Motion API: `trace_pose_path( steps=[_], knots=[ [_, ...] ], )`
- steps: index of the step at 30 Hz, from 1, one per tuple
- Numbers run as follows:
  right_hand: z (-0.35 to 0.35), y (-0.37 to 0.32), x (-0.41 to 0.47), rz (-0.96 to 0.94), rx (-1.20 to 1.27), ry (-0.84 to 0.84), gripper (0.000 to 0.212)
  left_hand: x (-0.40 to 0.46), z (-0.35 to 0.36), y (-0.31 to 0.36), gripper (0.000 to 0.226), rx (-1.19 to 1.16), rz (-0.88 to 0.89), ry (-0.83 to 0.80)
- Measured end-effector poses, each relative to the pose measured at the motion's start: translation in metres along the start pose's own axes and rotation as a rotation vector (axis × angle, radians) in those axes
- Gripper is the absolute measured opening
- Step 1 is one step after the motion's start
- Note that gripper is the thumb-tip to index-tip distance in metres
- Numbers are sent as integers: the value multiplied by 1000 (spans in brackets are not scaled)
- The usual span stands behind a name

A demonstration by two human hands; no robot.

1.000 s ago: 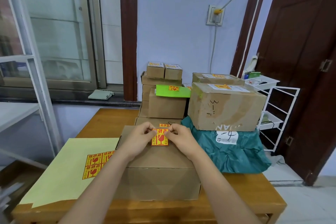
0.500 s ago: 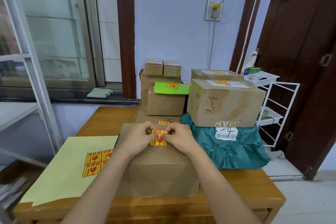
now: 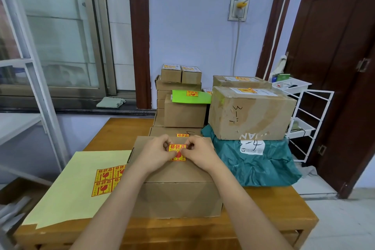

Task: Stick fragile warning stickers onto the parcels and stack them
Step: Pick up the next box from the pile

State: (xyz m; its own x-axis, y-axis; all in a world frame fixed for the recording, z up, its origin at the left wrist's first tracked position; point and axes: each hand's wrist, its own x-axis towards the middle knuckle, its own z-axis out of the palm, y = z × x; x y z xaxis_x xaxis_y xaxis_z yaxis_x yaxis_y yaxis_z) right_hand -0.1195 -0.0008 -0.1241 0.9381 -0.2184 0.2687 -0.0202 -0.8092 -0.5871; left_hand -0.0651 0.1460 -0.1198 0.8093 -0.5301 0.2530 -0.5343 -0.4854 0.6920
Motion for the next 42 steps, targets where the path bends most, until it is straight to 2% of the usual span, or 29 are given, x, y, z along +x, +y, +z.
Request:
trace_pose_path(
  steps=[20, 23, 42],
  knots=[
    [-4, -5, -3, -3, -118, -89, 23, 2, -1, 0, 21, -20, -8, -70],
    [-3, -6, -4, -3, -117, -83, 15, 2, -1, 0, 22, -36, -12, -64],
    [-4, -7, -5, 10, -97, -81, 22, 6, 4, -9, 27, -8, -15, 58]
  ],
)
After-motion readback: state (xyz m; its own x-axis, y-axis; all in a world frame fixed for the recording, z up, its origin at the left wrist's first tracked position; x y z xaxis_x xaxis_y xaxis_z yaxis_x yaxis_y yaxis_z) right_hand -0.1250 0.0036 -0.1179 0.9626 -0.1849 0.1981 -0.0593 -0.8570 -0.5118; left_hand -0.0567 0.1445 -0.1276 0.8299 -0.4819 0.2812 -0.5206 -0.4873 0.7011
